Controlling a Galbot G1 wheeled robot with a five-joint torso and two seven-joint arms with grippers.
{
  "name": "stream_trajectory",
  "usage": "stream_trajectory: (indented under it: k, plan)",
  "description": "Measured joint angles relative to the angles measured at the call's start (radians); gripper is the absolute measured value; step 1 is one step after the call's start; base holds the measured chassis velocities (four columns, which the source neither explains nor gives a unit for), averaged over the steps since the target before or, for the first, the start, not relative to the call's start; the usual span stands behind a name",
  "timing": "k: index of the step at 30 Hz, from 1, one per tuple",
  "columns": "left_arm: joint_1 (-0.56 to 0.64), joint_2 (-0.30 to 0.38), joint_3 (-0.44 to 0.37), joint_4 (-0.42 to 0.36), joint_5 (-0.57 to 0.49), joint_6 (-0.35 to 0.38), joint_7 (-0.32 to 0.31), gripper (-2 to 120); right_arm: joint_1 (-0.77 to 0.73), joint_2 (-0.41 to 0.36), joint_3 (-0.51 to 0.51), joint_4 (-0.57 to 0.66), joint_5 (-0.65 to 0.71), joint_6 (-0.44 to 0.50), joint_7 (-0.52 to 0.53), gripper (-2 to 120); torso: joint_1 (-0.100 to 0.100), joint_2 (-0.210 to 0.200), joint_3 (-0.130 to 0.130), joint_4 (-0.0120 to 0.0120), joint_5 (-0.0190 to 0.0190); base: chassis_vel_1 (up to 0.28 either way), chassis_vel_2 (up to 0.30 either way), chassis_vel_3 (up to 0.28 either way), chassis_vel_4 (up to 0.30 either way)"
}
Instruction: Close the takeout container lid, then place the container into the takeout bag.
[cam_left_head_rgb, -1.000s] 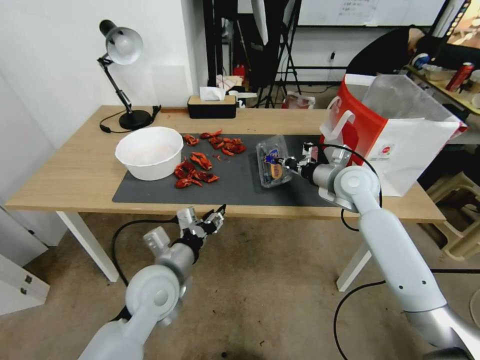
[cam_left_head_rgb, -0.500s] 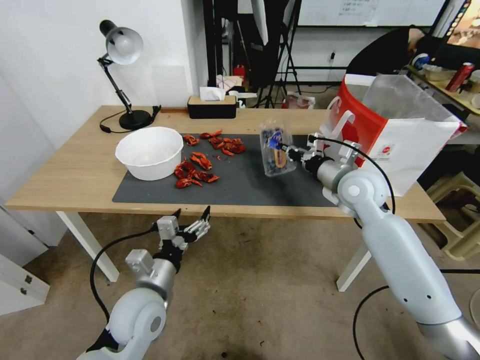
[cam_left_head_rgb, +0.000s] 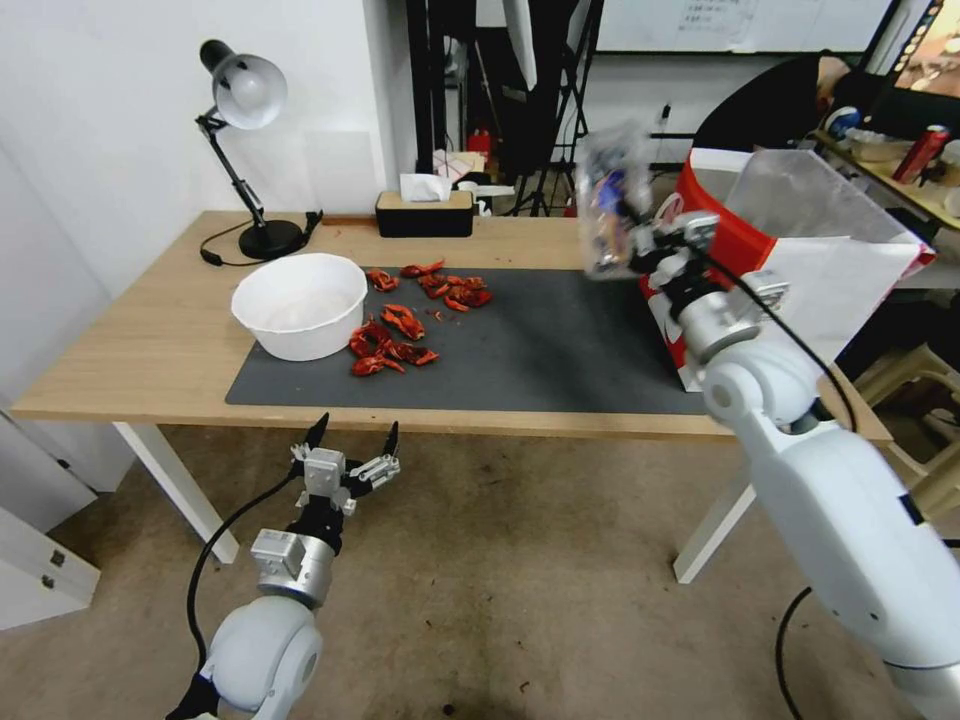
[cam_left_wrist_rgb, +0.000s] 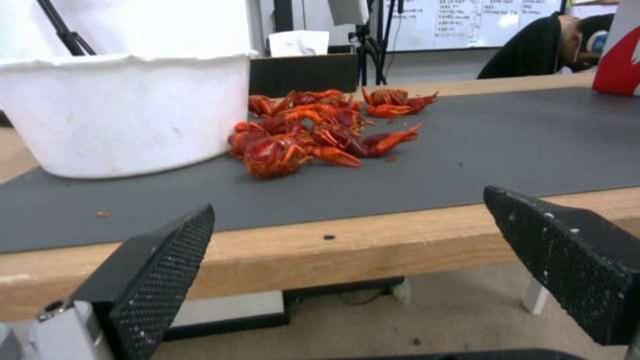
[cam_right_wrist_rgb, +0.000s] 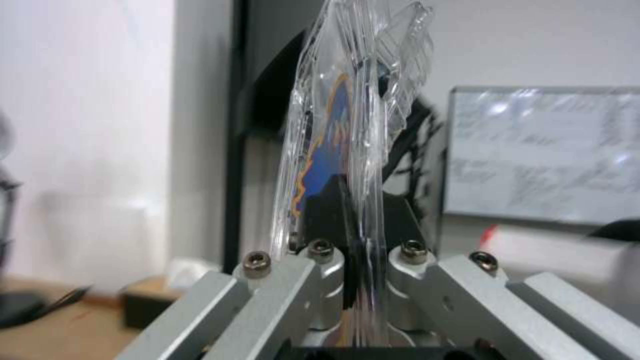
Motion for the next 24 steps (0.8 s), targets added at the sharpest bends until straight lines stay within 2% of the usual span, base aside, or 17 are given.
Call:
stream_trajectory:
  k: [6,9,12,16,24]
  plan:
    - [0.003,-0.011,0.004,0.0,-0.005,0.0,-0.003,100,0.055,-0.03,0.015,-0.005,-0.038,-0.002,0.122,0,0.0,0.0,0.0,0.0006,-0.0003,0.0,0.0,0.0,0.0]
    - [0.005,-0.015,0.006,0.0,-0.018,0.001,-0.007,100,0.092,-0.043,0.019,-0.026,-0.064,-0.056,0.233,0,0.0,0.0,0.0,0.0004,-0.0001,0.0,0.0,0.0,0.0]
    - [0.005,-0.017,0.006,0.001,-0.029,0.002,-0.008,100,0.114,-0.046,0.017,-0.044,-0.069,-0.086,0.288,0,0.0,0.0,0.0,0.0005,-0.0001,0.0,0.0,0.0,0.0]
    - [0.003,-0.019,0.006,0.005,-0.043,0.005,-0.01,100,0.135,-0.046,0.013,-0.064,-0.069,-0.132,0.346,0,0.0,0.0,0.0,0.0005,-0.0001,0.0,0.0,0.0,0.0]
    - [-0.006,-0.023,0.014,0.021,-0.051,0.005,-0.012,100,0.143,-0.032,0.01,-0.071,-0.036,-0.159,0.377,0,0.0,0.0,0.0,0.0005,-0.0003,0.0,0.0,0.0,0.0]
